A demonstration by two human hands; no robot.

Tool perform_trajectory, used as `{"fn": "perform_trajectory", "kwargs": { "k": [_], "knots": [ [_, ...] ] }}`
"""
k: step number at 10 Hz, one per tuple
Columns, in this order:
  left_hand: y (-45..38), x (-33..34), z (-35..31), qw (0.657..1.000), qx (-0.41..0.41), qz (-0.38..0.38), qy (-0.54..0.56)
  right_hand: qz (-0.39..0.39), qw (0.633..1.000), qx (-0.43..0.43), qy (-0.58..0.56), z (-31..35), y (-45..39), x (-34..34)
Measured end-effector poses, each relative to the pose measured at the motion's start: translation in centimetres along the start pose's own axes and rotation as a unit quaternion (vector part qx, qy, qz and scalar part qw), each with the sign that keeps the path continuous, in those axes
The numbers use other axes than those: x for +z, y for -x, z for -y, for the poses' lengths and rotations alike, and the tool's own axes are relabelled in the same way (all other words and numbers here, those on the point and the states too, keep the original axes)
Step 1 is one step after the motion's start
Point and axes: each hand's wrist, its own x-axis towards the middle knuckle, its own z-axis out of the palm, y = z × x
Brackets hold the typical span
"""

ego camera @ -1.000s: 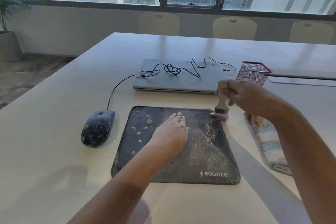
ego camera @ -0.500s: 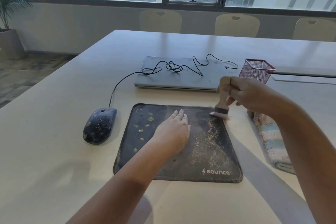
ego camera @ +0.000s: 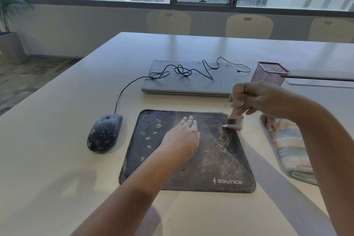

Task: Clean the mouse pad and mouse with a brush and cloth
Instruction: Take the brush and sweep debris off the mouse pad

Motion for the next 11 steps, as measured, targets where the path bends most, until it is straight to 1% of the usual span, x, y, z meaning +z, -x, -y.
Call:
{"fn": "perform_trajectory", "kwargs": {
  "k": [2,3,4,6,7,8,9,10,11],
  "knots": [
    [0.2,-0.2,-0.1,1.000,0.001,-0.002,-0.003,-0.089,0.995,0.000,-0.037,0.1,-0.8,1.0],
    [0.3,-0.2,-0.2,1.000,0.003,-0.002,-0.006,-0.101,0.994,0.024,-0.029,-0.5,-1.1,1.3],
    [0.3,-0.2,-0.2,1.000,0.000,0.001,-0.002,-0.133,0.990,0.040,0.001,-1.0,-0.9,0.6],
    [0.2,-0.2,-0.1,1.000,0.003,0.005,-0.005,-0.210,0.978,-0.008,0.020,0.0,-0.9,1.6],
    [0.2,-0.2,-0.1,1.000,0.003,0.005,-0.002,-0.193,0.980,-0.004,0.045,0.0,-0.9,2.2],
    [0.1,-0.1,-0.1,1.000,0.004,0.001,-0.003,-0.172,0.972,0.022,0.157,-0.1,-0.5,1.9],
    [0.1,0.0,-0.1,1.000,0.004,0.002,-0.001,-0.180,0.968,0.031,0.175,0.0,-0.3,1.5],
    [0.1,0.0,-0.1,1.000,0.004,0.000,0.000,-0.185,0.968,0.025,0.165,0.3,-0.3,1.7],
    [0.1,0.0,-0.1,1.000,0.004,-0.002,-0.002,-0.169,0.968,0.030,0.181,0.1,-0.5,2.1]
  ]
}}
